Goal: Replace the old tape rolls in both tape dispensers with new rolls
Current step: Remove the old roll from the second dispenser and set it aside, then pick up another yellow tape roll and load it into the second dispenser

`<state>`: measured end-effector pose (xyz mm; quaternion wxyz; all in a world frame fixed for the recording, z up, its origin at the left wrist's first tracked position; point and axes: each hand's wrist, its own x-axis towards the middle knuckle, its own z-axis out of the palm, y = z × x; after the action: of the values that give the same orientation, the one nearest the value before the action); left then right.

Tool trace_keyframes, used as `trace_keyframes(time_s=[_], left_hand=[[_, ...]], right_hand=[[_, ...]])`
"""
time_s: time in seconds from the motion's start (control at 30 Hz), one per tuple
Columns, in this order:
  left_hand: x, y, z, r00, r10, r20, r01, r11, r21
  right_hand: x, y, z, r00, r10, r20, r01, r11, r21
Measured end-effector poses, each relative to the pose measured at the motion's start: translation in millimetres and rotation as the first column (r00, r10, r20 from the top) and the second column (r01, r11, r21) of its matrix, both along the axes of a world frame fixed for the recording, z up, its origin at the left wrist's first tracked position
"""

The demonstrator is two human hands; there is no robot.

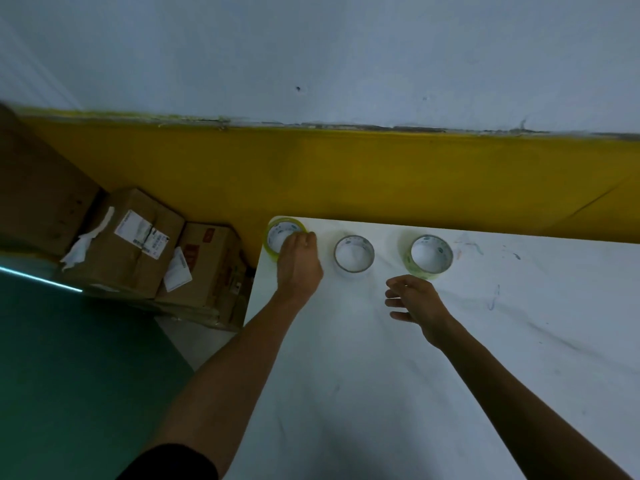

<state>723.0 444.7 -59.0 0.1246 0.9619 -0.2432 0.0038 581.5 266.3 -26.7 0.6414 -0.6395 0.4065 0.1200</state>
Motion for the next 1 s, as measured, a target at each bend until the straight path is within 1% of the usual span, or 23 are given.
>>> trace_keyframes(time_s=[0.03, 0.1, 0.17, 0.23, 0.33, 0.47, 0.57, 0.67, 0.77, 0.9, 1.0], left_hand=[[4, 4, -3, 0.999, 0.032, -0.025, -0.032, 0.999, 0.004], [10, 10, -7, 0.986, 0.105, -0.132, -0.103, 0.994, 0.022], [12, 14, -10, 0.966, 0.163, -0.2, -0.157, 0.986, 0.048], [10, 14, -13, 0.951, 0.204, -0.231, -0.2, 0.979, 0.042], [9, 11, -16, 0.935, 0.246, -0.254, -0.259, 0.966, -0.018], [11, 9, -6, 0.909, 0.274, -0.313, -0.279, 0.96, 0.028], [15, 9, 16, 0.906, 0.289, -0.309, -0.306, 0.952, -0.005], [21, 6, 50, 0.912, 0.24, -0.333, -0.293, 0.949, -0.12], [17, 2, 82, 0.893, 0.19, -0.407, -0.283, 0.942, -0.18], [-10, -14, 121, 0.845, 0.086, -0.528, -0.313, 0.88, -0.357], [-45, -31, 148, 0.807, -0.05, -0.588, -0.309, 0.813, -0.493]], right_hand=[[0, 1, -2, 1.0, 0.002, -0.001, -0.002, 1.0, 0.002], [-2, 2, -5, 1.0, 0.007, -0.009, -0.006, 1.0, 0.009], [-5, 3, -8, 1.0, 0.005, -0.021, -0.004, 1.0, 0.018], [-8, 2, -11, 1.0, -0.002, -0.031, 0.003, 1.0, 0.03], [-13, 0, -15, 0.999, -0.005, -0.038, 0.007, 0.999, 0.042], [-15, -2, -16, 0.999, -0.013, -0.04, 0.014, 0.999, 0.047], [-13, -3, -5, 1.0, -0.022, -0.004, 0.022, 0.999, 0.031], [-5, -1, 16, 0.998, -0.023, 0.063, 0.023, 1.0, 0.006], [7, 7, 43, 0.985, -0.018, 0.169, 0.023, 0.999, -0.03], [20, 25, 83, 0.951, -0.002, 0.308, 0.041, 0.992, -0.122], [16, 30, 106, 0.912, 0.034, 0.408, 0.04, 0.984, -0.171]])
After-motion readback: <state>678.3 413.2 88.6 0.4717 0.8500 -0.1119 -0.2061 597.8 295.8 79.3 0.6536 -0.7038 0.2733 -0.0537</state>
